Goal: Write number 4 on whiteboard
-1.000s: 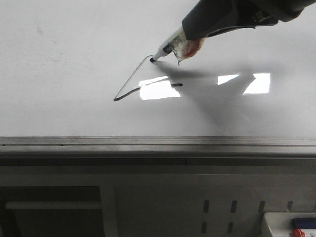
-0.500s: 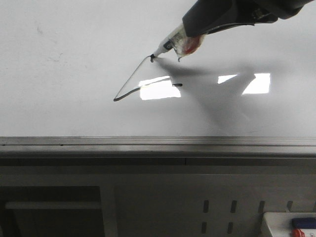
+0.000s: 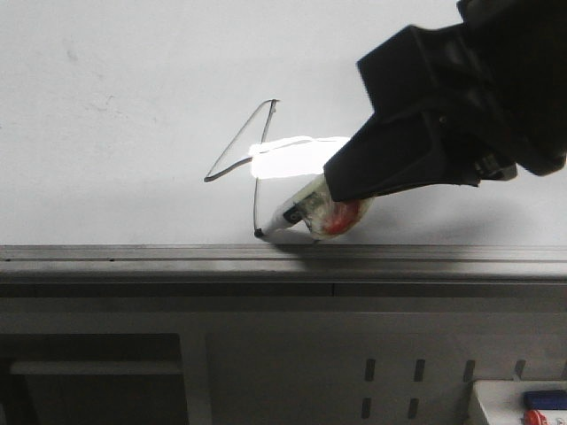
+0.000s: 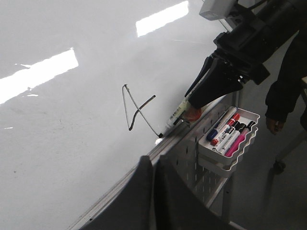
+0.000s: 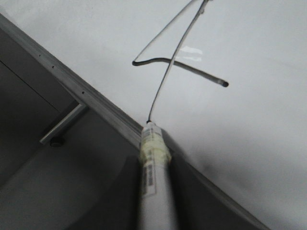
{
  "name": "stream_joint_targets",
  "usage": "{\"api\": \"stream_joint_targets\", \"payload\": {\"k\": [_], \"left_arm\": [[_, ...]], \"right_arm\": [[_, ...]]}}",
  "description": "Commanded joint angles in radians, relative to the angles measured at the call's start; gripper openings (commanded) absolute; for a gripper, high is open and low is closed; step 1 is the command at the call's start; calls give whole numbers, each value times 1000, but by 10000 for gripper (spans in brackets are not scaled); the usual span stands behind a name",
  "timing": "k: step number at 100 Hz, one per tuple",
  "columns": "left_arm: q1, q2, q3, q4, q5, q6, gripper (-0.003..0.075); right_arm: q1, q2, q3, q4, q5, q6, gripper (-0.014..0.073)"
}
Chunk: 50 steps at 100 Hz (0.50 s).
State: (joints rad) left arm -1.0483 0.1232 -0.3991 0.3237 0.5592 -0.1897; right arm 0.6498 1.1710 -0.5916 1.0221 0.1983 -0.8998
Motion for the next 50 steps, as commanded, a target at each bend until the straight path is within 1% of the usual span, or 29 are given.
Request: {"api": "stream_joint_targets", "payload": {"k": [1, 7, 15, 26, 31, 34, 38, 41, 46, 50], "left_arm": [[-7, 13, -24, 12, -76, -10, -20], [-7, 13, -24, 12, -76, -10, -20], [-7, 13, -24, 10, -91, -10, -20], [-7, 13, -24, 8, -128, -10, -17], [-7, 15, -24, 11, -149, -10, 3], [-7, 20, -24, 19, -161, -10, 29], [-7, 34, -26, 26, -174, -10, 87], [-7, 47, -31, 30, -176, -10, 134], [-7, 89, -45, 35, -176, -10, 242], [-7, 123, -65, 35, -171, -10, 303]], "right_arm": [[-7, -11, -8, -5, -97, -10, -53], [-5, -19, -15, -4, -91, -10, -53], [-1, -50, -54, -4, -15, -10, -53], [46, -120, -144, -4, 79, -10, -53], [79, -150, -183, -6, 99, -10, -53], [103, -166, -204, -13, 109, -10, -53], [127, -177, -231, -33, 124, -10, -53], [149, -182, -249, -51, 135, -10, -53], [179, -182, -275, -92, 163, -10, -53], [197, -182, -292, -132, 189, -10, -53]]}}
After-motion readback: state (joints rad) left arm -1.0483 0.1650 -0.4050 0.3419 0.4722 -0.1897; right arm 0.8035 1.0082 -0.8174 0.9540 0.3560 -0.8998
